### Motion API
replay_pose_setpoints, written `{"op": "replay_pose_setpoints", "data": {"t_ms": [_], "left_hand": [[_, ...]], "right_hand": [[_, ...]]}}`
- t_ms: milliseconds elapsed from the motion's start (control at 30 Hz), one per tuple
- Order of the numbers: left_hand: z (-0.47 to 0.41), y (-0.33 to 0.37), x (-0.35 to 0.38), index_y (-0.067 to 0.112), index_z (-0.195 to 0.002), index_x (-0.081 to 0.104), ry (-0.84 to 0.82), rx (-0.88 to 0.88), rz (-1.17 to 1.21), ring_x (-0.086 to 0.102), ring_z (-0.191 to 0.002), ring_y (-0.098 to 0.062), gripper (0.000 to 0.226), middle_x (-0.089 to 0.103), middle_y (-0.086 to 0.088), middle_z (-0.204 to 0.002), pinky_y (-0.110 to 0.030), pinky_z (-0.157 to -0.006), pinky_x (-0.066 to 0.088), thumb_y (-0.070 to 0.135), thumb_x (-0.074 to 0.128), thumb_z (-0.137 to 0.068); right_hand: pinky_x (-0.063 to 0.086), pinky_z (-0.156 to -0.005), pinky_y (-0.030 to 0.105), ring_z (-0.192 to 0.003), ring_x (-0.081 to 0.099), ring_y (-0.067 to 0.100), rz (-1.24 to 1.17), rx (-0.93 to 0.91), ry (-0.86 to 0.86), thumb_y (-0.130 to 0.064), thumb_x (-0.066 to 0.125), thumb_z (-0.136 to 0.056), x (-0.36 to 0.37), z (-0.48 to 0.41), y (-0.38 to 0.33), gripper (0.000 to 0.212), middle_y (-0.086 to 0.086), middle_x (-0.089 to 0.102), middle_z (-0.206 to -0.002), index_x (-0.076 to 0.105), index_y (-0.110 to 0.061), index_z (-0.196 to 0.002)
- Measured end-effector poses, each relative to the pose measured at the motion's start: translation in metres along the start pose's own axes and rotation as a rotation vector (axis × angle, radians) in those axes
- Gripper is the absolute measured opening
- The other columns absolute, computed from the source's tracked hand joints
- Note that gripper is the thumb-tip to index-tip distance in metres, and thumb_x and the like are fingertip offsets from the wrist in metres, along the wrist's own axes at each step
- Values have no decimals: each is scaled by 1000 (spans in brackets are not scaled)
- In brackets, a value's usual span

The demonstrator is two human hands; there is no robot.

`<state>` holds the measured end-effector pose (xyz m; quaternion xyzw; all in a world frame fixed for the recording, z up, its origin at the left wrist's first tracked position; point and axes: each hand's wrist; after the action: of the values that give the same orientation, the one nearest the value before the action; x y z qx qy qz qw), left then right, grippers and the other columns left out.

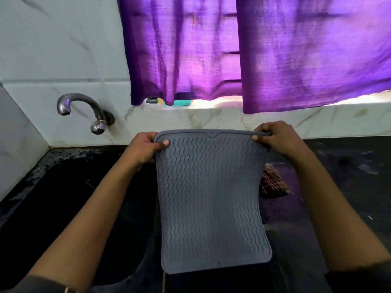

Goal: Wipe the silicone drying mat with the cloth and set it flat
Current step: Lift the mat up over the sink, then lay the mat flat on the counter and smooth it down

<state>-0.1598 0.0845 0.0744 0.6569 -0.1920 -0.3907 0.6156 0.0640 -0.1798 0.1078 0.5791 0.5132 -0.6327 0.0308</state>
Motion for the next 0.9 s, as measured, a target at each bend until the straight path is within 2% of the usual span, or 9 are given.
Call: {"op": "replay_pose_setpoints", "data": {"t_ms": [133, 267, 333, 533, 700, 800, 867, 900], "left_hand": [[-38, -22, 10, 18, -82, 65, 21, -33, -84, 64, -71, -16, 5, 68, -4, -82, -25, -53, 49, 20, 65, -87], [-79, -51, 26, 8, -90, 67, 59, -57, -205, 63, -79, -24, 12, 68, -14, -91, -37, -70, 52, 18, 66, -85], [-96, -67, 34, 5, -91, 69, 77, -63, -308, 64, -82, -24, 16, 69, -15, -92, -35, -73, 50, 20, 68, -84], [-120, -113, 46, 7, -99, 67, 123, -78, -596, 64, -94, -29, 23, 70, -14, -98, -29, -70, 41, 25, 67, -84], [-138, -126, 48, 15, -107, 67, 154, -79, -689, 63, -101, -29, 28, 70, -11, -107, -35, -81, 49, 29, 67, -83], [-141, -132, 53, 25, -130, 51, 121, -128, -770, 55, -116, -32, 47, 61, -12, -125, -39, -91, 44, 37, 61, -87], [-130, -134, 58, 26, -143, 32, 132, -143, -708, 45, -127, -34, 65, 49, -14, -139, -45, -101, 40, 42, 60, -87], [-120, -134, 61, 23, -145, 30, 132, -127, -651, 43, -129, -33, 68, 46, -14, -142, -47, -102, 39, 42, 61, -86]], "right_hand": [[39, -66, 26, -70, 52, 6, 53, 66, 7, -26, 66, -82, 32, -30, 21, 5, -2, 62, -79, 67, -22, -85], [46, -73, 31, -81, 57, 16, 112, 163, -31, -24, 65, -83, 74, -61, 38, 16, 5, 65, -93, 68, -15, -95], [48, -78, 35, -88, 59, 22, 140, 212, -51, -24, 65, -83, 94, -73, 46, 18, 9, 67, -97, 69, -13, -97], [41, -69, 28, -80, 55, 16, 142, 300, -14, -21, 63, -86, 146, -92, 61, 17, 8, 68, -98, 68, -13, -99], [40, -68, 26, -83, 59, 19, 190, 302, 24, -20, 61, -87, 161, -104, 67, 18, 9, 69, -99, 67, -12, -103], [45, -78, 33, -103, 57, 24, 254, 289, -9, -23, 60, -88, 164, -105, 70, 30, 11, 63, -114, 59, -12, -115], [44, -89, 42, -116, 48, 29, 271, 272, 4, -26, 63, -85, 162, -97, 68, 46, 11, 55, -126, 48, -13, -127], [45, -92, 44, -117, 47, 28, 254, 267, 26, -26, 64, -84, 160, -90, 66, 49, 10, 54, -128, 45, -13, -128]]}}
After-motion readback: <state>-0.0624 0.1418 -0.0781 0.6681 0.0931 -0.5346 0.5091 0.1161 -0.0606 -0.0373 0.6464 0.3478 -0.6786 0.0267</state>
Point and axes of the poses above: each hand's wrist, its own z-axis away from the middle knuckle, its own x-axis out of the palm, y = z × x
